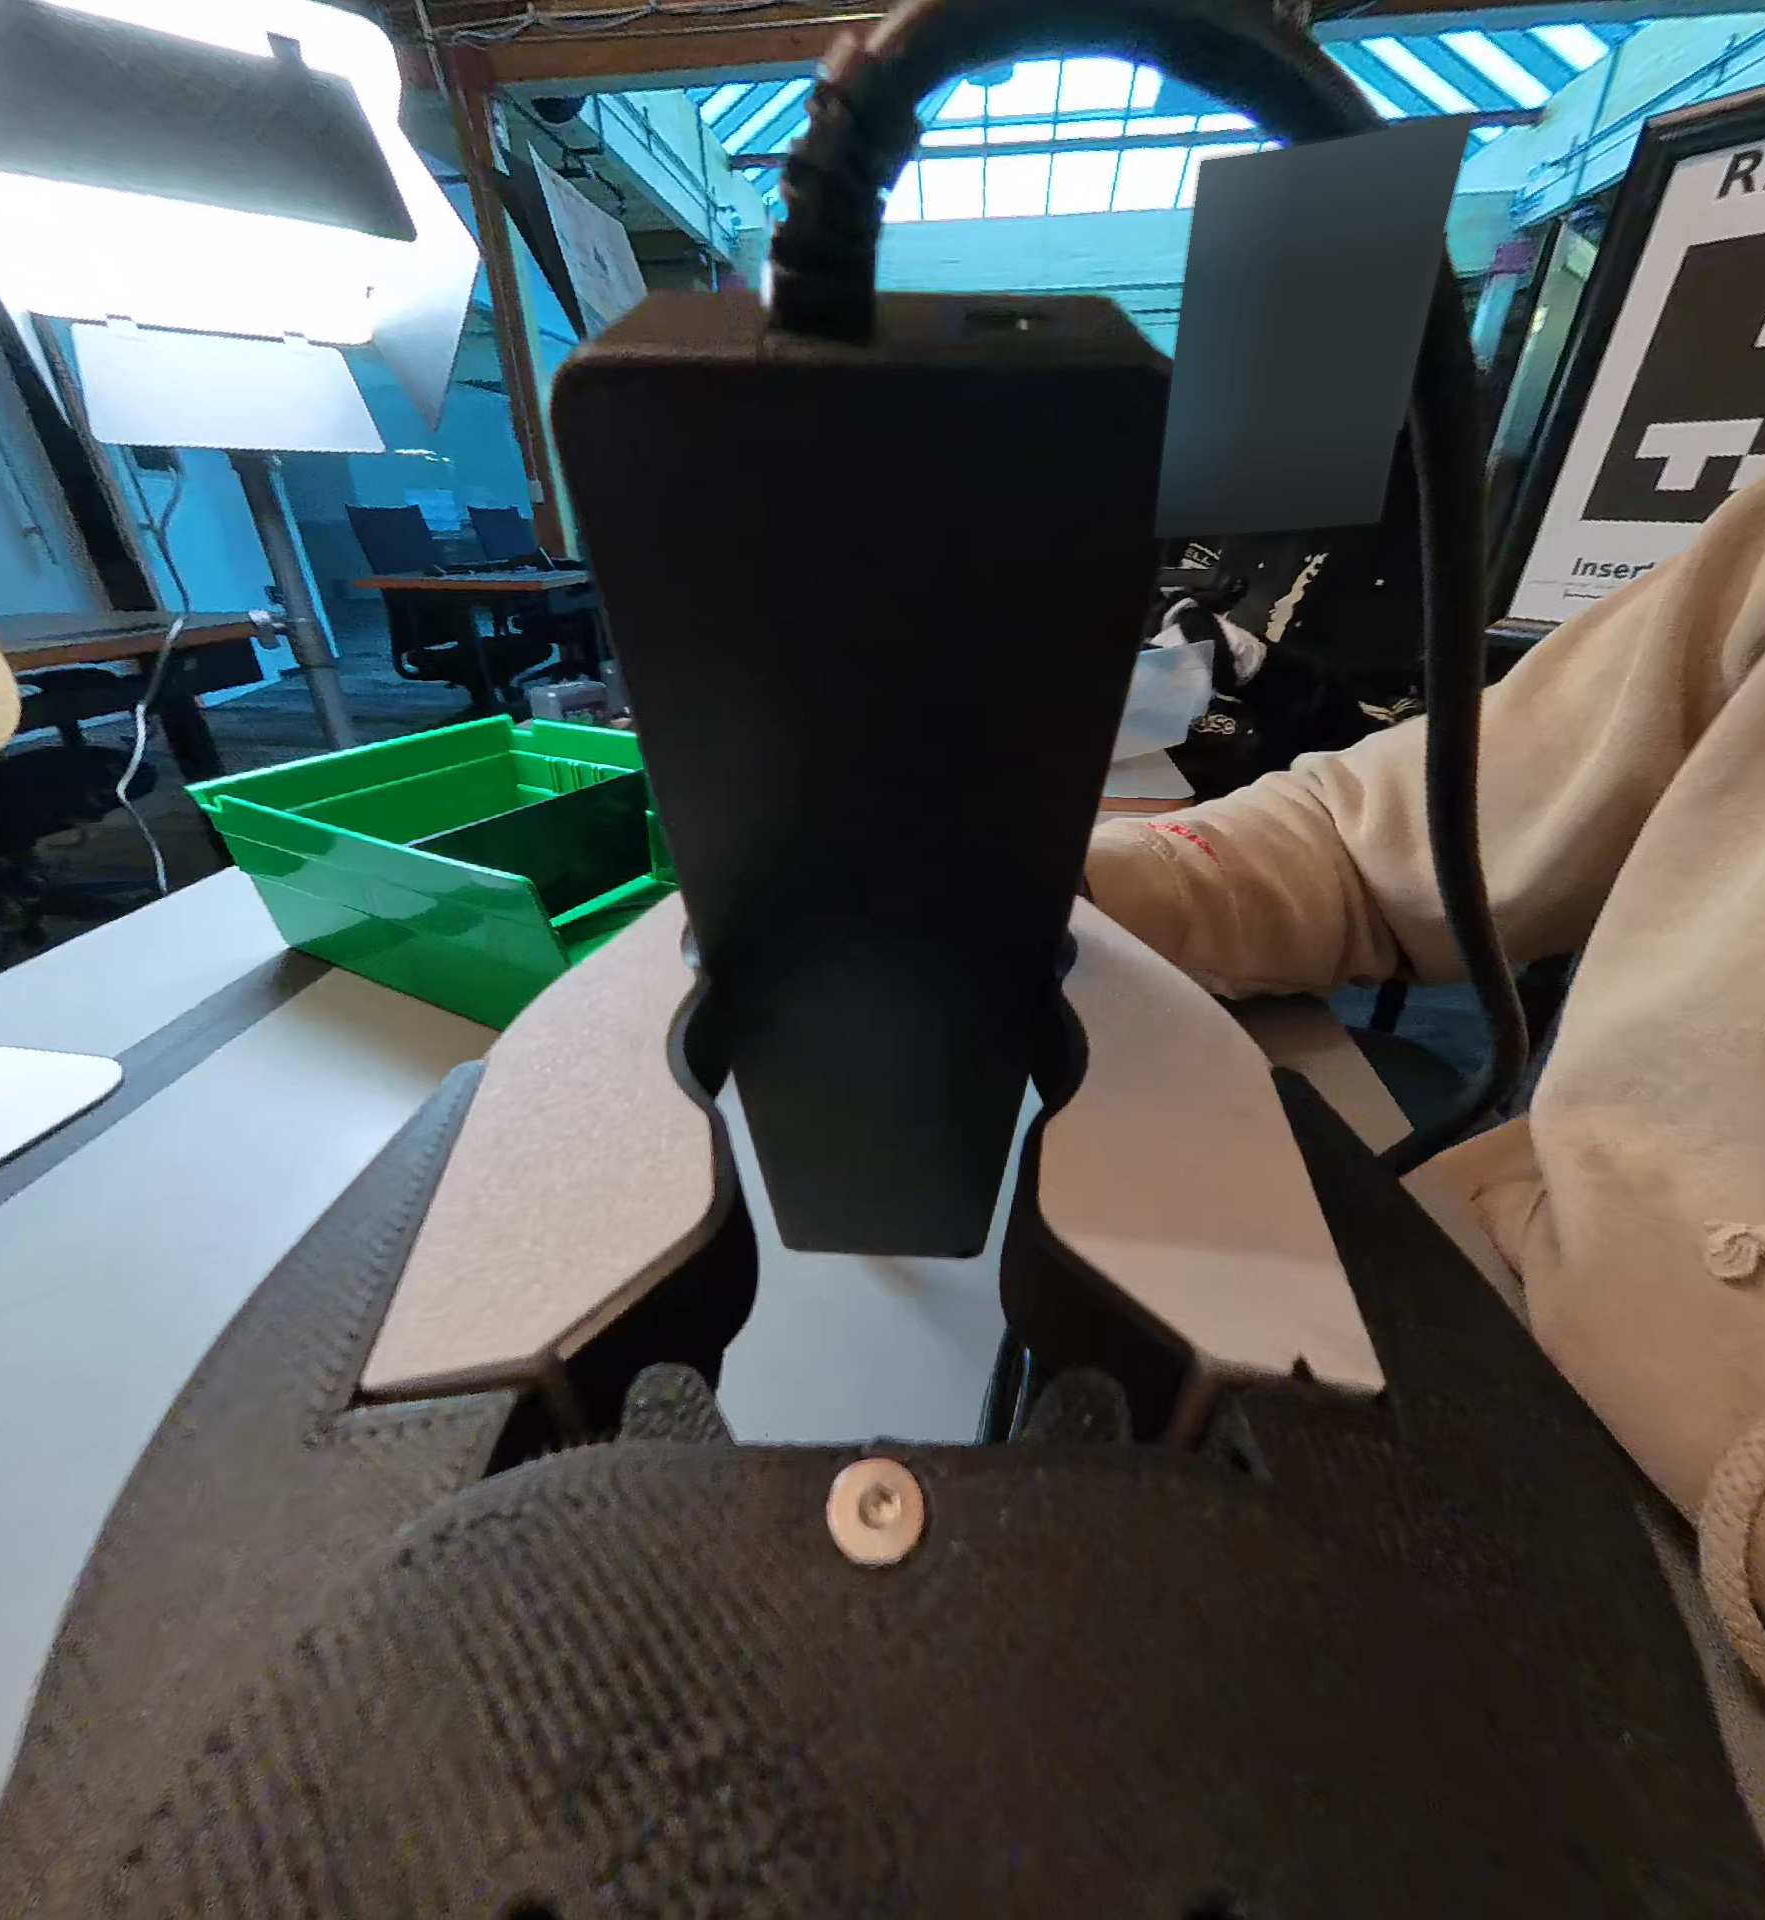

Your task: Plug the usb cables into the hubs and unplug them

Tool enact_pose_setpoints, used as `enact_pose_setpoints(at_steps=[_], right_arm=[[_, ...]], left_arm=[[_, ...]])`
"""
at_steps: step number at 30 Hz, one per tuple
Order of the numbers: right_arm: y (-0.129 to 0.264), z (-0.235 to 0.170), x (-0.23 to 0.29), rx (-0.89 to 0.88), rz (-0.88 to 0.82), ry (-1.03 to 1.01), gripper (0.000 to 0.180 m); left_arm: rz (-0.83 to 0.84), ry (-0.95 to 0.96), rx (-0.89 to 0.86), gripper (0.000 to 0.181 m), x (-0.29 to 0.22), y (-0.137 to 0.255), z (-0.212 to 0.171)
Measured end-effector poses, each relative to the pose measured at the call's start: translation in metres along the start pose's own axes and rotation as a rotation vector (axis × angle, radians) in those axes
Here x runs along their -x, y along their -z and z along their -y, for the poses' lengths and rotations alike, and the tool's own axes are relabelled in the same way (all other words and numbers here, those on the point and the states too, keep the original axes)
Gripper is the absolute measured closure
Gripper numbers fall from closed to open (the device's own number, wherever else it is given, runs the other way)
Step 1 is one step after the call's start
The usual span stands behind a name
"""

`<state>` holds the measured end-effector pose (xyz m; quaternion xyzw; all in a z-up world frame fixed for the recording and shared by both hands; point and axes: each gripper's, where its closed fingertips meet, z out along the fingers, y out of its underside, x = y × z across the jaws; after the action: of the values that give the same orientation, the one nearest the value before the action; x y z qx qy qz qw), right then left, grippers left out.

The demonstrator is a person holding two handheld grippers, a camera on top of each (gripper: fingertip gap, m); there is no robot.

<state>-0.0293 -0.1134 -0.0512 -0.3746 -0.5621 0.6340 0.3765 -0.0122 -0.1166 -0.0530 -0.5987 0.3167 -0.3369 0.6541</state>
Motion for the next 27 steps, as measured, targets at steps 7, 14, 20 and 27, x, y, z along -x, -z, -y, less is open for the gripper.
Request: enact_pose_setpoints(at_steps=[7, 14, 20, 27], right_arm=[[0.006, 0.008, -0.004, -0.029, -0.009, 0.008, 0.164], [0.011, 0.008, -0.010, -0.028, -0.011, -0.002, 0.165], [0.046, 0.050, -0.027, -0.279, 0.015, -0.127, 0.165], [0.096, 0.077, -0.057, 0.040, -0.133, -0.081, 0.164]], left_arm=[[0.038, 0.013, 0.022, 0.125, 0.004, -0.004, 0.000], [0.074, 0.119, 0.051, 0.125, 0.009, -0.010, -0.003], [0.166, 0.171, 0.001, 0.125, 0.027, 0.007, 0.004], [0.212, 0.147, 0.037, 0.125, 0.044, 0.021, 0.000]])
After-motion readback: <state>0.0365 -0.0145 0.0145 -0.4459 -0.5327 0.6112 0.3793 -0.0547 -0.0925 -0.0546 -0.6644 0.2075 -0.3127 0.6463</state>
